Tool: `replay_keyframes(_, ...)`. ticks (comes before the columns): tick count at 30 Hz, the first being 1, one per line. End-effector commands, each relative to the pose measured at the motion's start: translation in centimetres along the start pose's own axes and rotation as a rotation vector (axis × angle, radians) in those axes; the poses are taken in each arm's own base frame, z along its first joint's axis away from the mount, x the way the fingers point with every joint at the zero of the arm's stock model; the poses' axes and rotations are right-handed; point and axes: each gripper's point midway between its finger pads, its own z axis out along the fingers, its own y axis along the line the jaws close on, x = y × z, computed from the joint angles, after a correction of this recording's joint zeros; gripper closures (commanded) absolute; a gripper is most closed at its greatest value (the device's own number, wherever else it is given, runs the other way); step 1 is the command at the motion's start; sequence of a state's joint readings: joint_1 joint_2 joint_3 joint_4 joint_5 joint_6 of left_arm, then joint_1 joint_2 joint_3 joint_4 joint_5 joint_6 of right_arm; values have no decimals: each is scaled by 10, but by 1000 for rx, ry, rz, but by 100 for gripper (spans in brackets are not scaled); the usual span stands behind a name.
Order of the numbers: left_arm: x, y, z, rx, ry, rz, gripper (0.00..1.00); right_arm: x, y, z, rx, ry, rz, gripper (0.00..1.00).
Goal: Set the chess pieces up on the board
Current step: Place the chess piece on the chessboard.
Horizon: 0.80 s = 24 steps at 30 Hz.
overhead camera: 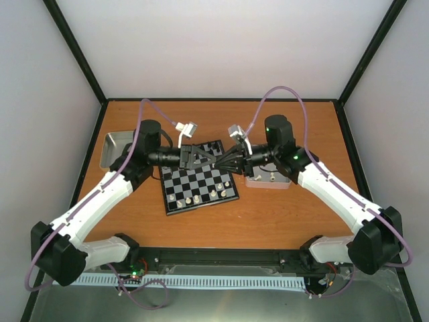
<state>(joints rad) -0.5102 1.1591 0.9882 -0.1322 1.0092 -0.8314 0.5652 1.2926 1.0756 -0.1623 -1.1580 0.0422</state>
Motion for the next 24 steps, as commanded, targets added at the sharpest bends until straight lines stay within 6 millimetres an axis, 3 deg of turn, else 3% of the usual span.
replay_keyframes(1,-2,-6,-2,16,12,13,94,-8,-4,3,22,1,-32,86)
replay_keyframes(3,-2,-4,-1,6,11,10,99,-7,-6,4,27,5,-20,85)
replay_keyframes(7,-3,0,-2,-13,2,12,99,-4,-11,4,46,13,2,79)
replay_keyframes(10,-6,3,-3,-45,-20,33,99,-4,-12,3,64,15,11,68)
replay_keyframes(12,-4,12,-5,-88,-27,26,99,-5,-14,1,91,10,16,53)
replay_keyframes(14,-6,18,-8,-140,-51,60,99,-4,-12,-2,114,-2,12,44)
replay_keyframes(18,-14,42,-23,-322,-141,163,99,2,-15,-13,200,-40,22,33)
replay_keyframes(24,-14,84,-53,-581,-253,298,99,27,-52,-35,416,-75,169,31)
